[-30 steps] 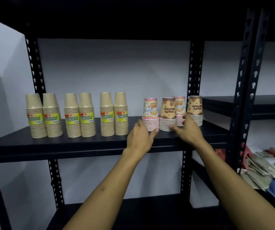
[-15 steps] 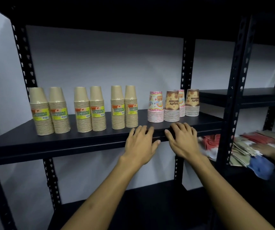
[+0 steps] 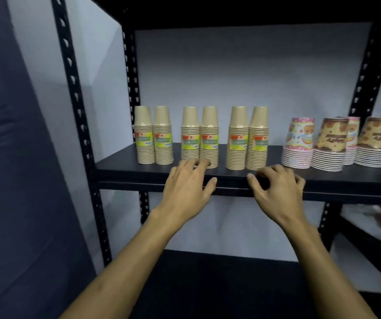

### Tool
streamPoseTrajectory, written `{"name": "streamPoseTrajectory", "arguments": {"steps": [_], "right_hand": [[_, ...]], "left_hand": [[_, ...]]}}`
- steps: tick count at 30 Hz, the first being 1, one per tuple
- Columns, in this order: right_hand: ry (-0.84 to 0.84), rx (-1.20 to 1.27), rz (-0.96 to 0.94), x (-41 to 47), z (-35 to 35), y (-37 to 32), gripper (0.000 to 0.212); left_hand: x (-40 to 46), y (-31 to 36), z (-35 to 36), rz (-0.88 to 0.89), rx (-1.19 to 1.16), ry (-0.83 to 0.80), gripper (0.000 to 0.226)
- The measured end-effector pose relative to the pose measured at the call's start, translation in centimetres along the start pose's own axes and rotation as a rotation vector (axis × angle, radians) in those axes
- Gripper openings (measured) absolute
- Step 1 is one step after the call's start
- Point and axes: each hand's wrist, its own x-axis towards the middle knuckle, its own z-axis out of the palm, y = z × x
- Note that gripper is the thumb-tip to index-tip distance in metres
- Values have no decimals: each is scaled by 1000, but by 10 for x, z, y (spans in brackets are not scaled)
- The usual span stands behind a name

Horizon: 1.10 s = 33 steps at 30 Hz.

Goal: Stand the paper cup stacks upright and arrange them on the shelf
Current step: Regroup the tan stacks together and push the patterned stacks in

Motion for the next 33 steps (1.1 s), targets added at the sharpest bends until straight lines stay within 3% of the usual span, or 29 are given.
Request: {"name": "streamPoseTrajectory", "arguments": {"steps": [6,10,15,18,21,24,28,33], "right_hand": [[99,216,-32,2,20,-57,29],[131,404,-46,28,14,-89,30],[141,466,-13,44,14,-115,38],[153,486,22,48,17,-126,44],[208,482,66,48,15,-125,36],[177,498,114,49,17,-121,34],[73,515,120,45,28,-128,49],[24,475,85,55,52,-132,29]], "left_hand": [[-10,-40,-24,-106,6,56,45],[12,-57,-39,-118,-169,110,43],[50,-67,-36,-207,-460,142,57],[60,-68,-23,-213,-483,154,65],[61,-71,-14,-191,-482,217,66],[65,-73,-10,-174,-483,224,69],[67,-70,3,-170,-521,190,59],[74,-68,19,-185,-518,203,47]]}}
